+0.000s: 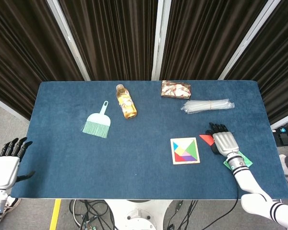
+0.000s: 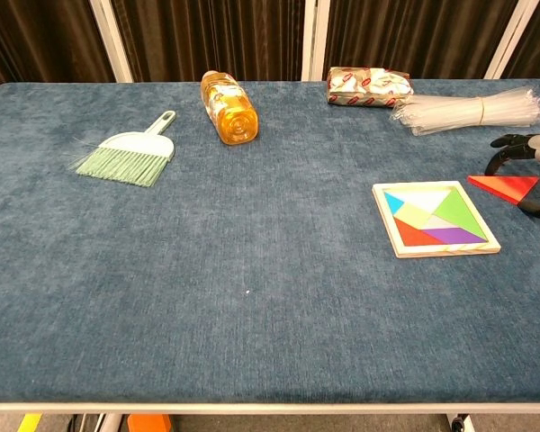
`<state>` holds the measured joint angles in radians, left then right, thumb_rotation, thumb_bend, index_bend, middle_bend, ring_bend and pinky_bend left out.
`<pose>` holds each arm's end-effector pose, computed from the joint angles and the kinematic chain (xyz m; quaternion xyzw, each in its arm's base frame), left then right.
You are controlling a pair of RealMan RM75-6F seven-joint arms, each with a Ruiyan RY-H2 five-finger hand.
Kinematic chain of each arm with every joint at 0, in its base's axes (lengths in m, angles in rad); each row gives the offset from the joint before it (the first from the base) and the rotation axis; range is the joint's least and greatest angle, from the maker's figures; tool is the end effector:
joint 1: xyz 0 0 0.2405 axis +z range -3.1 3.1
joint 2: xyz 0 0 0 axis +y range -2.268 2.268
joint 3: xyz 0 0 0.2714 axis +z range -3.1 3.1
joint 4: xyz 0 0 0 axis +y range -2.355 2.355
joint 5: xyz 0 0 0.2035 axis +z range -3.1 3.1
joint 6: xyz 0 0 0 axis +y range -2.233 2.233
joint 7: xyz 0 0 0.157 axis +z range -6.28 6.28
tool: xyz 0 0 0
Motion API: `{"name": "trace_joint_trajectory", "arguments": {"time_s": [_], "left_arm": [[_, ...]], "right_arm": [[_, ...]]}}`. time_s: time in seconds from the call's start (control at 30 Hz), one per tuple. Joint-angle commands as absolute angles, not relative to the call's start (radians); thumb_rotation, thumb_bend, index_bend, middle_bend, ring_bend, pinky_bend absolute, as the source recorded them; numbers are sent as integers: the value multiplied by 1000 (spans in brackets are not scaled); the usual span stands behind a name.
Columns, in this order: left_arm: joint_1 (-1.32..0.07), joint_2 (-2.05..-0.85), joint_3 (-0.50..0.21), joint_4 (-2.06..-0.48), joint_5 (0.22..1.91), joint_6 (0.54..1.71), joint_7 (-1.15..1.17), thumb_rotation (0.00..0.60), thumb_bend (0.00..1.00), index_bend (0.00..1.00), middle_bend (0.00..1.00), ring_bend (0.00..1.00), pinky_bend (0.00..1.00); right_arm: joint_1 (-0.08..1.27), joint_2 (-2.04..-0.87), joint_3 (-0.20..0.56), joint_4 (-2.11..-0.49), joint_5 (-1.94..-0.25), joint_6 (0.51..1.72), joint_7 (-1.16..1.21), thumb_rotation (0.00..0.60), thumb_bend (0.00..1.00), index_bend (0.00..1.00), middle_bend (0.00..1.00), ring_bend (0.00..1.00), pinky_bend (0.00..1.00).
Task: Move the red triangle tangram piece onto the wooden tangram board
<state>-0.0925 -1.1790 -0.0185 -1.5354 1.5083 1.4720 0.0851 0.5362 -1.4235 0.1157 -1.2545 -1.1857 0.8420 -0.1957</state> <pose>-0.3331 0.1915 0.1516 -0.6246 -0.3652 -0.3495 0.5952 -0.3097 -0.3469 0.0387 0.7214 -0.4165 0.2351 0.5008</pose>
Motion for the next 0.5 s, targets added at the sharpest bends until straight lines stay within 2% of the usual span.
{"name": "trace_joint_trajectory", "arguments": {"time_s": [0.03,0.5], "left_arm": [[-92,-1180,-18,-1534,1508,1471,84,600,0,148,76,23,115],[-94,-1184,-17,-1527,1505,1463,77,600,0,148,76,23,115]], "right_arm": [[536,-1424,114,-1255,-1185,844,-195,600,228,323,0,0,0],[530,-1424,109,-1255,-1201,879,-171,600,228,445,0,0,0]]}}
